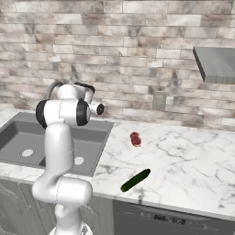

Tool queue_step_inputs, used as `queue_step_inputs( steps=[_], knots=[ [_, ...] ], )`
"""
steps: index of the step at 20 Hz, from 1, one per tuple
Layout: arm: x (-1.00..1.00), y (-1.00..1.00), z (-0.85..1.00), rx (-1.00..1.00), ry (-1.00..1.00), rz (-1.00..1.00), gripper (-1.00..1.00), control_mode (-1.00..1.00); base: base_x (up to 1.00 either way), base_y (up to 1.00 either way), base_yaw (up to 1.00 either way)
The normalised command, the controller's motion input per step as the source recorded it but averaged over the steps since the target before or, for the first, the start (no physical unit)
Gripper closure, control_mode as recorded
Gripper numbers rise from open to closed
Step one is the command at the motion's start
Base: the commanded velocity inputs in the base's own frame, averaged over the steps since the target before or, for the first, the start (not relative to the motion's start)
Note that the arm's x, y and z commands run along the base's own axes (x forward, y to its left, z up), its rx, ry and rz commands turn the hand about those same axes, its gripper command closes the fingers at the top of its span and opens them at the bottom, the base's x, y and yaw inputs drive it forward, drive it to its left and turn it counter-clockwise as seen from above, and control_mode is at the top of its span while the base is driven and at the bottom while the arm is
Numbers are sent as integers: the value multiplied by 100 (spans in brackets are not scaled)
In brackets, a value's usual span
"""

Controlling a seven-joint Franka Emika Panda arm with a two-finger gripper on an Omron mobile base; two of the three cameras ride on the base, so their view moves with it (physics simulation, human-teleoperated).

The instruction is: Turn on the sink faucet. Then move the cucumber from the counter to the sink. Turn off the sink. Move the vegetable from the sink to the pot next to the stove. Finally move the pot to the rear left burner.

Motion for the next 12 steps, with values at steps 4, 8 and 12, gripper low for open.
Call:
queue_step_inputs(
  steps=[4,8,12],
  knots=[
    [-28,-69,-73,1,13,-7,100,-100,0,0,0],
    [-27,-71,-72,0,16,-7,100,-100,0,0,0],
    [-32,-76,-76,1,17,-7,100,-100,0,0,0]
  ],
)
